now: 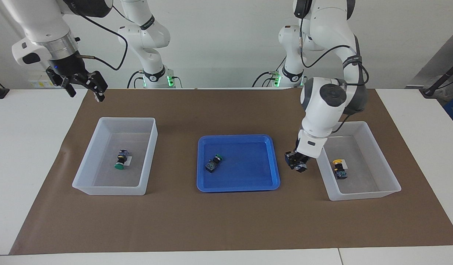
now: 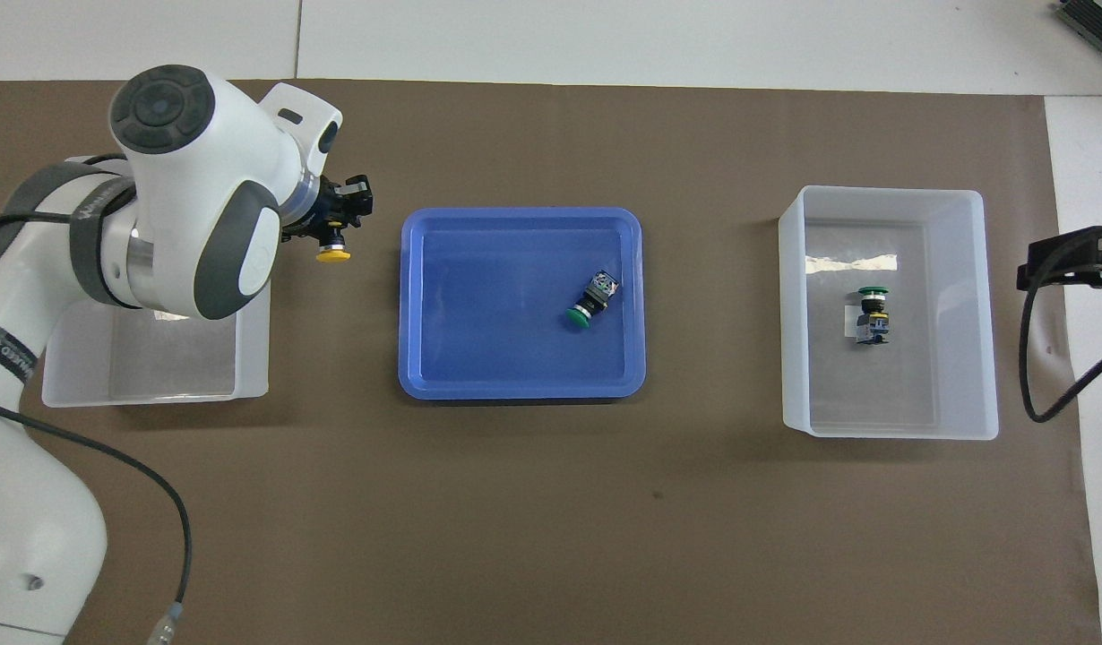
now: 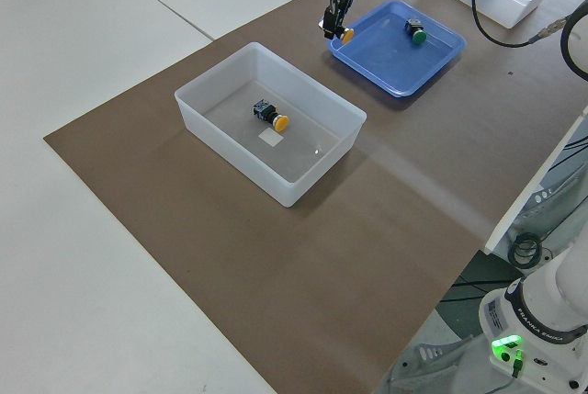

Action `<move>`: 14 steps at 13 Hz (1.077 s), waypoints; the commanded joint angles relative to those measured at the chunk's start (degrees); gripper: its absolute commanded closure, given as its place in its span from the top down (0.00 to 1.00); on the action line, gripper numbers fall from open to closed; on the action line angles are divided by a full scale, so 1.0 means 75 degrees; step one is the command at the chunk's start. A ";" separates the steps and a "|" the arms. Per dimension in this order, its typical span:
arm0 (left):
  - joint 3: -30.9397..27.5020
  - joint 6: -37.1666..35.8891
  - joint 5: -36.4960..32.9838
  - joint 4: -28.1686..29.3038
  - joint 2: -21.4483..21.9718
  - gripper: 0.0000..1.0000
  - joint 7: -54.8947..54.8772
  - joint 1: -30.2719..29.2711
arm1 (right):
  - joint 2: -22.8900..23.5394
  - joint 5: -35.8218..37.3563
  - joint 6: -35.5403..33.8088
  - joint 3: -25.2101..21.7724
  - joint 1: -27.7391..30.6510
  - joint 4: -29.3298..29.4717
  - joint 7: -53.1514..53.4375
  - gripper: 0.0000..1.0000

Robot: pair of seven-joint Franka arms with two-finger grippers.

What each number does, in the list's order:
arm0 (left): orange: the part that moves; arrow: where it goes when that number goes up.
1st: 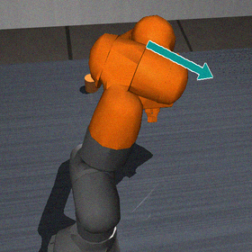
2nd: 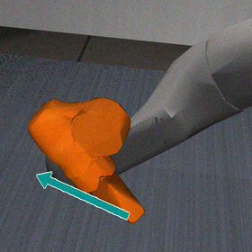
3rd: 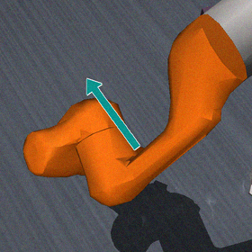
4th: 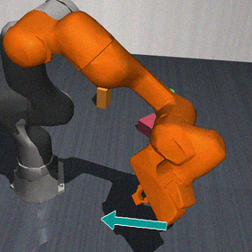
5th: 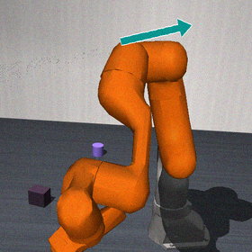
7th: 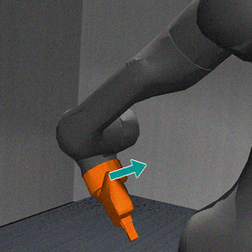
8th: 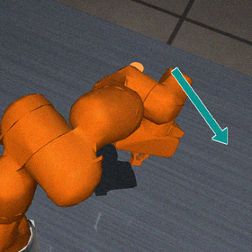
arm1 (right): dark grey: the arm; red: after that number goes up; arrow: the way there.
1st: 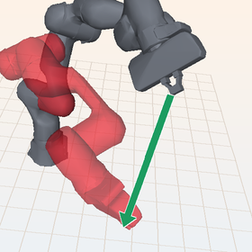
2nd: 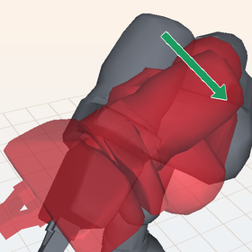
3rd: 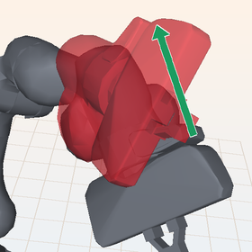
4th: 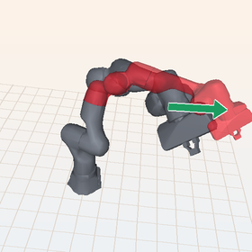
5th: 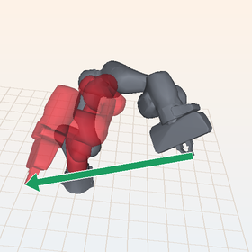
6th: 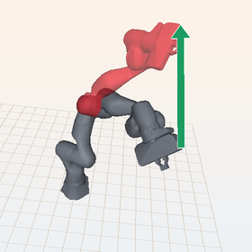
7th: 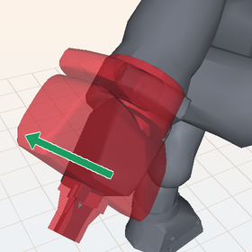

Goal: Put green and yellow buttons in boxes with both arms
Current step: 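Carry the second yellow button to the bin with the left gripper, then lower the yellow button into the bin while the right gripper reaches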

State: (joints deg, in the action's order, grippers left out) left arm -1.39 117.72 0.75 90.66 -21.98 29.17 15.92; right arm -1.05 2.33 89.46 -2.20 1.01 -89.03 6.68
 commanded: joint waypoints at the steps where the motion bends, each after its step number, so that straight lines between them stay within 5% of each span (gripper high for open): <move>1: 0.0115 -0.0833 0.0215 -0.0518 0.0037 0.00 -0.1094 -0.0738 | -0.0153 -0.0170 0.0223 0.0268 -0.0052 -0.0293 -0.0072 1.00; 4: 0.0102 -0.1282 0.0485 -0.0745 0.0048 0.00 -0.2607 -0.1592 | 0.0255 -0.0087 0.1135 0.0375 -0.1033 -0.0481 0.1844 1.00; 8: 0.0033 -0.1259 0.0602 -0.0581 0.0141 0.00 -0.4354 -0.2309 | 0.1577 -0.0006 0.2776 0.0387 -0.2404 -0.0179 0.4142 1.00; 10: 0.0021 -0.1060 0.0602 -0.0208 0.0270 0.00 -0.4743 -0.2567 | 0.2655 0.0135 0.3176 0.0387 -0.2992 0.0384 0.5291 1.00; 14: 0.0009 -0.0007 0.0603 0.0859 0.0505 0.00 -0.5224 -0.2720 | 0.3619 0.0111 0.4500 0.0387 -0.3660 0.0409 0.6792 1.00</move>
State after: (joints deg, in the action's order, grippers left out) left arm -1.51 113.09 4.10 91.10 -21.12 -7.73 -3.88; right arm 23.25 2.71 121.57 0.93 -25.11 -88.36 53.27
